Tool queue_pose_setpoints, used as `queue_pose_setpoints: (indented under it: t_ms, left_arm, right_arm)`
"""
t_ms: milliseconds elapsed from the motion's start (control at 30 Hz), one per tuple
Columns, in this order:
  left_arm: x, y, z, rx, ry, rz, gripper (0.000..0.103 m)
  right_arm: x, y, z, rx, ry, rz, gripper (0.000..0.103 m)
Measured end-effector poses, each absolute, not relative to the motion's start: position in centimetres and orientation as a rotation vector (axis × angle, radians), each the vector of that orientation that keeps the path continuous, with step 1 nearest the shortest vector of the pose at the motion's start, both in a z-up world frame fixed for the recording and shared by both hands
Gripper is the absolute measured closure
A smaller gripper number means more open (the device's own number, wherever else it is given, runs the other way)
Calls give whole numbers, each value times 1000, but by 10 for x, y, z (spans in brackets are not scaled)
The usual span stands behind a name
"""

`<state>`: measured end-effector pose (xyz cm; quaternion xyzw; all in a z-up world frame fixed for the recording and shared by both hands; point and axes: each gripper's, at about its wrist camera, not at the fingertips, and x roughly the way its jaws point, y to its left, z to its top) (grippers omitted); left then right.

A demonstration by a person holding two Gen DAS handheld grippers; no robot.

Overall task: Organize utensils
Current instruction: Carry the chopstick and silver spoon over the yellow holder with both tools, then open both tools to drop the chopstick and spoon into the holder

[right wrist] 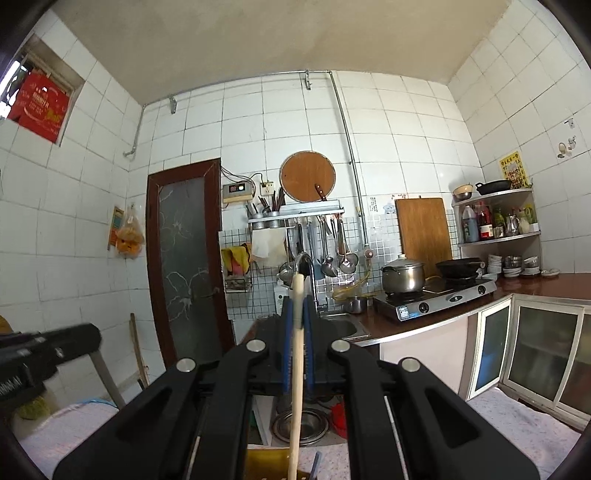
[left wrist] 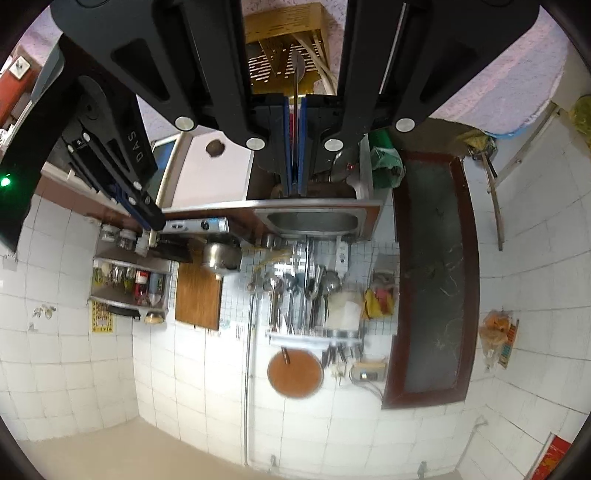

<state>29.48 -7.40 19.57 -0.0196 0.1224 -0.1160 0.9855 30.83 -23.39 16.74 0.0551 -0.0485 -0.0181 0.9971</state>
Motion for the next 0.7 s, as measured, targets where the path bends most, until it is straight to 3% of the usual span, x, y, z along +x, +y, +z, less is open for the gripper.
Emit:
queue_pose_setpoints:
  t_ms: [233, 433, 467, 500, 533, 600, 667, 700]
  left_arm:
    - [333, -75, 133, -54, 360, -239, 102]
    - [331, -62, 124, -54, 388, -206, 100]
    - [327, -57, 125, -53, 398, -202, 93]
    - [321, -52, 127, -55, 409, -197, 79]
    - [316, -48, 129, -60, 409, -192, 72]
    - [299, -37, 135, -72, 392, -171, 46]
    - [276, -24, 140, -74, 382, -148, 38]
    - [269, -21, 141, -75, 381, -146, 34]
  right_arm:
    - [339, -236, 124, 78, -14, -38, 97]
    - [336, -242, 116, 43, 97, -53, 95]
    - [332, -243, 118, 36, 109, -61, 84]
    - [328, -245, 119, 34, 116, -65, 63]
    - [321, -247, 121, 37, 117, -66, 52]
    - [301, -252, 128, 43, 109, -74, 46]
    - [281, -255, 135, 35, 113, -74, 42]
    - [268, -256, 138, 32, 115, -74, 35]
